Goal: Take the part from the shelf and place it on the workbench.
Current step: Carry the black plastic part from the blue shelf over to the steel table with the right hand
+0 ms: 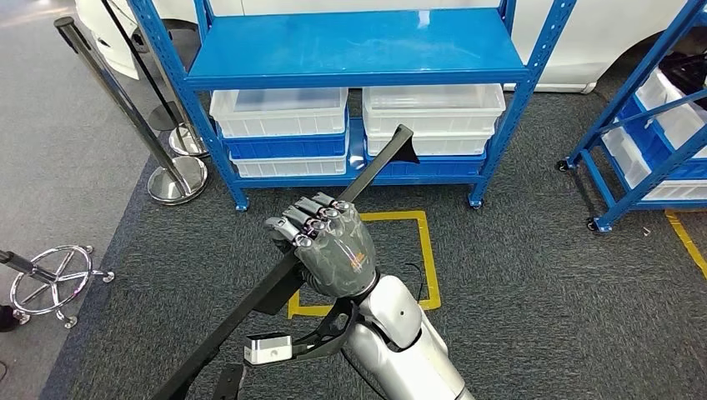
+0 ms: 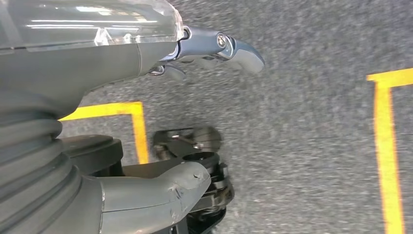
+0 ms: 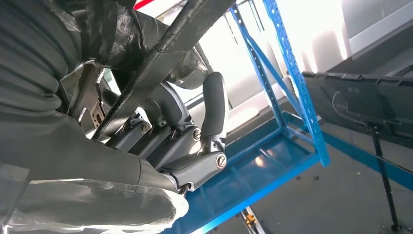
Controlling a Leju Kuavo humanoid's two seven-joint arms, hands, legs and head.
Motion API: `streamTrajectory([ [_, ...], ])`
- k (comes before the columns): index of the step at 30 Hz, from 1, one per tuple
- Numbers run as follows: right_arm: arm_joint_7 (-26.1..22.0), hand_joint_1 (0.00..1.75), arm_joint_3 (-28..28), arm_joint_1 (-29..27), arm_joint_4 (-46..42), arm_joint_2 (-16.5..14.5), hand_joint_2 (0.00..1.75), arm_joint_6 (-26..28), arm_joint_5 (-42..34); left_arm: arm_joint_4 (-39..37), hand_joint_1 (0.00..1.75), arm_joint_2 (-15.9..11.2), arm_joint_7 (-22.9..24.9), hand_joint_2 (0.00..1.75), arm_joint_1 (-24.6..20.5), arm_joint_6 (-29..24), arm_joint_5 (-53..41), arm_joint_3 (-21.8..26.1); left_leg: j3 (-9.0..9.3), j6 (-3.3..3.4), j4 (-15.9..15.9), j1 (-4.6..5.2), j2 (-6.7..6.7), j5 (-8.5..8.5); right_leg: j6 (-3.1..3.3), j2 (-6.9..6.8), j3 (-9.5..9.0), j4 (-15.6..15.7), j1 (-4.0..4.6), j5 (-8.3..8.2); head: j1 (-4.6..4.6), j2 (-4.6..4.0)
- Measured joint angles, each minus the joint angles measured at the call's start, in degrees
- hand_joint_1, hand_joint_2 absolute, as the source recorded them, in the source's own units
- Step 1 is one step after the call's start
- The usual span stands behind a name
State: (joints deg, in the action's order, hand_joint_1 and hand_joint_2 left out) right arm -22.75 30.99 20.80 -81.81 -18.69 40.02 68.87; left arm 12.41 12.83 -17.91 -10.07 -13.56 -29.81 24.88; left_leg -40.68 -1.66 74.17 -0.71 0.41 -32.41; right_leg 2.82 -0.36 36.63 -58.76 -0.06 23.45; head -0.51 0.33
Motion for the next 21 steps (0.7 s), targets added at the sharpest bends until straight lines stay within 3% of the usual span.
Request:
streamTrajectory([
  [1, 0.1, 1.75, 0.0, 0.0, 0.0, 0.0, 1.75, 0.0, 0.0, 0.0, 0.0, 0.0, 0.0, 1.75, 0.0, 0.1, -0.1, 0.0, 1.41, 0.05, -0.1, 0.0, -0.01, 1.58, -0.07, 0.0, 1.1, -0.1, 0.01, -0.8, -0.01, 0.0],
  [2, 0.2, 1.75, 0.0, 0.0, 0.0, 0.0, 1.75, 0.0, 0.0, 0.0, 0.0, 0.0, 0.0, 1.75, -0.1, 0.2, -0.2, 0.0, 3.78, 0.19, -2.0, 0.01, -0.03, 3.32, -0.19, 0.02, 2.13, -0.2, 0.02, -1.59, -0.01, 0.0],
  [3, 0.3, 1.75, 0.0, 0.0, 0.0, 0.0, 1.75, 0.0, -0.1, 0.0, 0.0, 0.0, 0.0, 1.75, -0.2, 0.2, -0.2, 0.0, 7.03, 0.45, -5.7, 0.06, -0.1, 3.96, -0.35, 0.04, 2.94, -0.3, 0.02, -2.31, -0.02, 0.0],
  [5, 0.5, 1.75, 0.0, 0.2, -0.1, 0.0, 1.75, 0.0, -0.2, 0.0, 0.0, 0.0, 0.0, 1.75, -0.5, 0.2, -0.4, 0.0, 13.23, 1.06, -14.2, 0.35, -0.24, 2.56, -0.87, 0.0, 3.84, -0.3, 0.06, -3.65, -0.01, 0.0],
  [6, 0.5, 1.75, 0.0, 0.2, -0.1, 0.0, 1.75, 0.0, -0.2, 0.0, 0.0, 0.0, 0.0, 1.75, -0.6, 0.2, -0.5, 0.0, 14.9, 1.35, -16.9, 0.55, -0.3, 1.57, -1.15, -0.06, 3.95, -0.2, 0.03, -4.26, 0.01, 0.0],
  [7, 0.6, 1.75, 0.0, 0.3, -0.1, 0.0, 1.75, 0.0, -0.3, 0.0, 0.0, 0.0, 0.0, 1.75, -0.7, 0.2, -0.6, 0.0, 15.34, 1.65, -18.2, 0.76, -0.31, 1.38, -1.48, -0.12, 3.96, 0.1, -0.04, -4.98, 0.01, 0.0],
  [9, 0.6, 1.75, 0.0, 0.3, -0.1, 0.0, 1.75, 0.0, -0.4, 0.0, 0.0, 0.0, 0.0, 1.75, -0.7, 0.2, -0.8, 0.0, 14.52, 2.37, -18.4, 0.76, -0.16, 2.59, -2.14, -0.05, 4.15, 0.6, -0.14, -5.75, 0.01, 0.0],
  [10, 0.6, 1.75, 0.0, 0.4, -0.1, 0.1, 1.75, 0.0, -0.4, 0.0, 0.0, 0.0, 0.1, 1.75, -0.7, 0.2, -0.8, 0.1, 13.83, 2.89, -18.5, 0.67, 0.0, 3.45, -2.48, 0.05, 4.64, 0.0, -0.2, -4.59, 0.01, 0.0],
  [11, 0.6, 1.75, 0.0, 0.4, -0.1, 0.1, 1.75, 0.0, -0.5, 0.0, 0.0, 0.0, 0.1, 1.75, -0.7, 0.2, -0.9, 0.1, 13.02, 3.34, -18.7, 0.53, 0.16, 4.36, -2.76, 0.16, 5.39, -1.6, -0.25, -2.18, 0.02, 0.0],
  [13, 0.6, 1.75, 0.0, 0.4, -0.1, 0.3, 1.75, 0.0, -0.6, 0.0, 0.0, 0.0, 0.0, 1.75, -0.9, 0.2, -1.0, 0.1, 10.92, 3.93, -18.6, 0.5, 0.33, 6.17, -3.23, 0.25, 7.37, -8.5, -0.45, 4.6, 0.03, 0.0],
  [14, 0.6, 1.75, 0.0, 0.4, -0.1, 0.3, 1.75, 0.0, -0.7, 0.0, 0.0, 0.0, 0.0, 1.75, -0.9, 0.2, -1.1, 0.1, 9.79, 3.95, -18.5, 0.53, 0.36, 7.04, -3.44, 0.25, 7.99, -12.4, -0.54, 6.56, 0.02, 0.0],
  [15, 0.6, 1.75, 0.0, 0.4, -0.1, 0.4, 1.75, 0.0, -0.7, 0.0, 0.0, 0.0, 0.0, 1.75, -0.9, 0.2, -1.1, 0.1, 8.54, 3.88, -18.3, 0.56, 0.4, 7.91, -3.62, 0.25, 8.09, -15.6, -0.63, 6.96, 0.03, 0.0],
  [17, 0.6, 1.75, 0.0, 0.4, -0.1, 0.5, 1.75, 0.0, -0.7, 0.0, 0.0, 0.0, 0.0, 1.75, -0.9, 0.2, -1.2, 0.1, 5.93, 3.6, -17.7, 0.56, 0.46, 9.39, -3.75, 0.24, 5.8, -16.9, -0.8, 4.01, 0.03, 0.0],
  [18, 0.6, 1.75, 0.0, 0.4, -0.1, 0.6, 1.75, 0.0, -0.7, 0.0, 0.0, 0.0, 0.0, 1.75, -0.9, 0.2, -1.3, 0.1, 4.69, 3.39, -17.2, 0.56, 0.46, 10.03, -3.67, 0.24, 3.01, -14.6, -0.84, 2.85, 0.03, 0.0],
  [19, 0.6, 1.75, 0.0, 0.5, -0.1, 0.5, 1.75, 0.0, -0.7, 0.0, 0.0, 0.0, 0.0, 1.75, -0.9, 0.2, -1.3, 0.1, 3.58, 3.11, -16.7, 0.6, 0.41, 10.58, -3.49, 0.24, -0.6, -10.7, -0.76, 3.33, 0.03, 0.0],
  [21, 0.5, 1.75, 0.0, 0.6, -0.1, 0.3, 1.75, 0.0, -0.8, 0.0, 0.0, 0.0, 0.0, 1.75, -0.9, 0.1, -1.4, 0.1, 2.34, 2.48, -16.1, 0.65, 0.36, 11.61, -2.92, 0.28, -6.39, -2.9, -0.44, 6.28, -0.02, 0.0],
])
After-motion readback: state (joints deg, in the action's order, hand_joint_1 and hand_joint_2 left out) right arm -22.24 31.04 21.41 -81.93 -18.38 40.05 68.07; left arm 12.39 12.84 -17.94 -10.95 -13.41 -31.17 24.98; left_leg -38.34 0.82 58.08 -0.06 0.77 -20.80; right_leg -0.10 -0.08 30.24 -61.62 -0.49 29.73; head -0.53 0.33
